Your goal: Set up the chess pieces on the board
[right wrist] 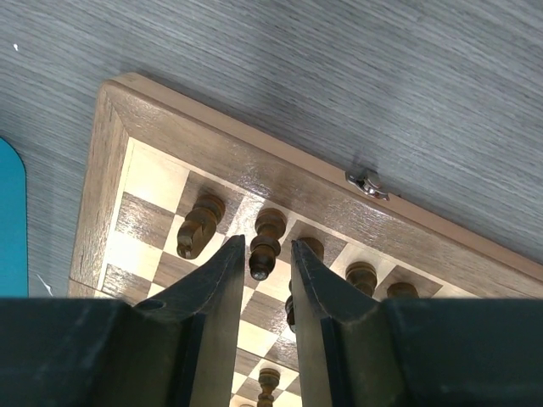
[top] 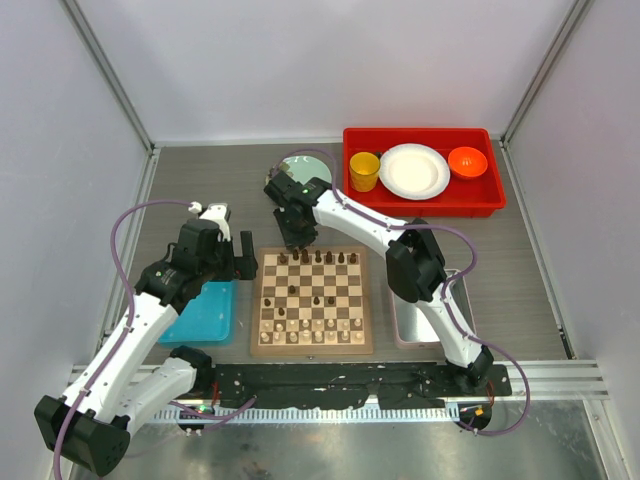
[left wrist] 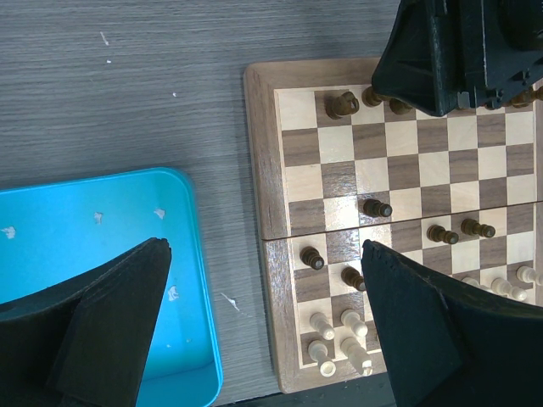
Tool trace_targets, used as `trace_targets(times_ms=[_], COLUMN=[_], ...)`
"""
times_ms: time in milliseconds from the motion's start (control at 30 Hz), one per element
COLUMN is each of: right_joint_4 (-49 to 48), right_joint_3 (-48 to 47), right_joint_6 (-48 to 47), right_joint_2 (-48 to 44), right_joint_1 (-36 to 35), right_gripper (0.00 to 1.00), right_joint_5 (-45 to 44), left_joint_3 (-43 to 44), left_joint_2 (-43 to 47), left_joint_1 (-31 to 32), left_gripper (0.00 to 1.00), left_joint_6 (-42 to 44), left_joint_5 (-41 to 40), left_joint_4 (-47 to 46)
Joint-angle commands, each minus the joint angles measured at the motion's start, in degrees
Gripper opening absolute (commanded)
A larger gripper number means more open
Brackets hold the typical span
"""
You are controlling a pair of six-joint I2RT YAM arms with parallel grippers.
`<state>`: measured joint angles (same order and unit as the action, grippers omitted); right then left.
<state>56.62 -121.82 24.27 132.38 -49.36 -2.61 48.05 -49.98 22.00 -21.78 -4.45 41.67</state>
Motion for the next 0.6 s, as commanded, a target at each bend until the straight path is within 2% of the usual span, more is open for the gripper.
trace_targets(times_ms=[0, 567], right_joint_4=[-1.6, -2.0], right_joint_3=[-1.6, -0.5], right_joint_6=[-0.6, -0.8], right_joint_2=[-4.1, -4.1], right_joint_1=[0.1, 0.1], right_gripper=[0.34, 0.34], right_joint_5=[1.7, 5.2], left_joint_3=[0.1, 0.1], left_joint_2=[0.8, 0.8], left_joint_1=[-0.3, -0.3], left_gripper=[1.00, 1.00], left_joint_6=[1.0, 1.0], left_joint_5=[0.5, 0.5], left_joint_4=[-1.9, -1.9])
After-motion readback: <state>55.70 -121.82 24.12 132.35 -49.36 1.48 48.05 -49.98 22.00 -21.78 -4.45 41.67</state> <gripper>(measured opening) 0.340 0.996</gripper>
